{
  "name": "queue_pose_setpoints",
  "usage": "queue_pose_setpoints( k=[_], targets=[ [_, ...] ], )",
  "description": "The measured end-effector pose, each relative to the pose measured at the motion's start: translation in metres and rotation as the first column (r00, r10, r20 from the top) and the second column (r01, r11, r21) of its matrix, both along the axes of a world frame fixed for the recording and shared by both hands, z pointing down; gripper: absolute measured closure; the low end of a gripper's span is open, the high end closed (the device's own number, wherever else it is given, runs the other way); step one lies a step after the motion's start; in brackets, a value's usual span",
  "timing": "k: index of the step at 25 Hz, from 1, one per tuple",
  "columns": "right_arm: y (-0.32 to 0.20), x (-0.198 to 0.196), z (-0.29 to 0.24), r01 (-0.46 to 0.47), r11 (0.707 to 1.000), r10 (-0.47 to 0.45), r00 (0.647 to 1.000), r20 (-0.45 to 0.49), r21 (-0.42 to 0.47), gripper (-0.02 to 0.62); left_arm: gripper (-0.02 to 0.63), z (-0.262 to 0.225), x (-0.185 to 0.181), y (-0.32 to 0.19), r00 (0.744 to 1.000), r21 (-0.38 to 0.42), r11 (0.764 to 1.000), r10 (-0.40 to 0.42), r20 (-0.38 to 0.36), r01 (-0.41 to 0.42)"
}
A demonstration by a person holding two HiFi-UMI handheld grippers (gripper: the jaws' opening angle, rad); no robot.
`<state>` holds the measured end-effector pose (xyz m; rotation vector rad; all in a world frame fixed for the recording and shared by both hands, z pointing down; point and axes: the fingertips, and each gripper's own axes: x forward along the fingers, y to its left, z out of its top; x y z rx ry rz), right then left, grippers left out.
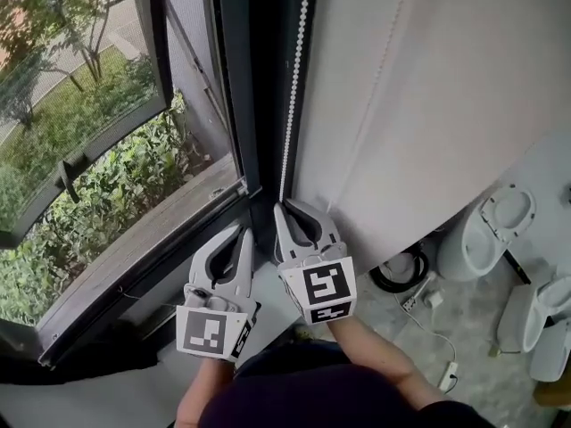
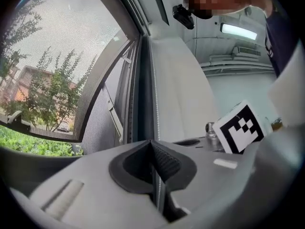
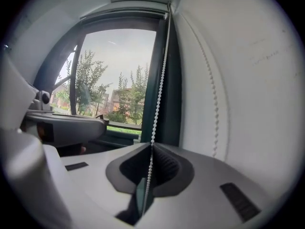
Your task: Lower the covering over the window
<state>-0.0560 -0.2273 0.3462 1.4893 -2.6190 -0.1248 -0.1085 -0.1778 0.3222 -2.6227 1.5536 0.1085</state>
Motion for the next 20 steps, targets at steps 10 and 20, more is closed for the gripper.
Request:
queue_pose_setpoints(
  k=[10, 20],
  targets=[
    [0.024, -0.004, 0.020, 0.101, 0.992, -0.105, 0.993, -0.057, -0.076, 0.575, 0.597, 0.005, 0.004, 0.010, 1.000, -0.015, 1.000, -0.010, 0.000, 0.010],
    [0.036, -0.006, 0.130, 0.129, 0.945, -0.172, 0.978, -0.121, -0.302, 0.575, 0.597, 0.019, 0.011, 0.010, 1.000, -0.065, 0.998, 0.004, 0.019, -0.002]
  ],
)
